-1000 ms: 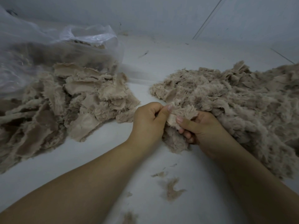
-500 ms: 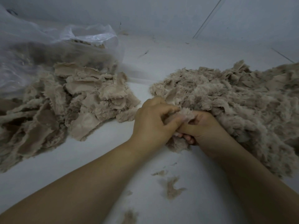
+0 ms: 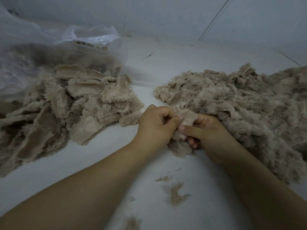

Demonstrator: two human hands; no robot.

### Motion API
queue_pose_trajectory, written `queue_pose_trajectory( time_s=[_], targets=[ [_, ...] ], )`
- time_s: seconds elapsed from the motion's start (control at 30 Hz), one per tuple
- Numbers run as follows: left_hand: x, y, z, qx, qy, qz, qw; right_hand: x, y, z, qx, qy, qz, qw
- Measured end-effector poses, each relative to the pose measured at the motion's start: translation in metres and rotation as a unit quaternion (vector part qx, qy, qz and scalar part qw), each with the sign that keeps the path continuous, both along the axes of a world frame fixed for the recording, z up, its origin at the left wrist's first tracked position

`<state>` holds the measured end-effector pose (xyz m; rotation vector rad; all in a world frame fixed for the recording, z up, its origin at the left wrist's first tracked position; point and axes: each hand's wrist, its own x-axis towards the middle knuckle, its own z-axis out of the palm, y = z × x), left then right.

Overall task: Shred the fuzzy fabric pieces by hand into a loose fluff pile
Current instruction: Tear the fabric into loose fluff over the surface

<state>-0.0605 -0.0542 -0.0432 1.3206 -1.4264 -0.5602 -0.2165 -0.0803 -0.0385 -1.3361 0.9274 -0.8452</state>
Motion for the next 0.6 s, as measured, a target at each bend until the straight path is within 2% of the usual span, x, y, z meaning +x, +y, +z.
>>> queue_pose_trajectory(
  time_s=[0.07, 0.13, 0.2, 0.27, 0.3, 0.37, 0.47, 0.53, 0.6],
  targets=[
    [0.002, -0.002, -0.001, -0.011, 0.033, 0.026, 0.999, 0.002, 0.0, 0.002, 0.007, -0.003, -0.008, 1.0],
    [0.012, -0.008, 0.001, -0.028, 0.151, 0.088, 0.984, 0.003, -0.001, 0.003, 0.013, -0.002, -0.019, 1.0],
    [0.028, -0.016, 0.003, -0.053, 0.262, 0.159, 0.95, 0.003, -0.001, 0.004, 0.017, 0.002, -0.022, 1.0],
    [0.036, -0.021, 0.004, -0.064, 0.327, 0.158, 0.929, 0.003, -0.001, 0.004, 0.017, 0.009, -0.019, 1.0],
    [0.036, -0.022, 0.003, -0.053, 0.326, 0.15, 0.932, 0.003, -0.001, 0.004, 0.017, 0.011, -0.019, 1.0],
    [0.029, -0.019, -0.002, -0.027, 0.246, 0.151, 0.957, 0.003, 0.0, 0.003, 0.02, 0.01, -0.021, 1.0],
    [0.024, -0.014, -0.005, -0.005, 0.025, 0.135, 0.991, 0.002, -0.001, 0.002, 0.02, 0.009, -0.019, 1.0],
    [0.023, -0.01, -0.004, 0.041, -0.077, 0.085, 0.993, 0.002, -0.002, 0.001, 0.02, 0.006, -0.017, 1.0],
    [0.021, -0.008, -0.002, 0.084, -0.174, 0.034, 0.981, 0.003, -0.002, 0.001, 0.025, 0.004, -0.022, 0.999]
  ],
)
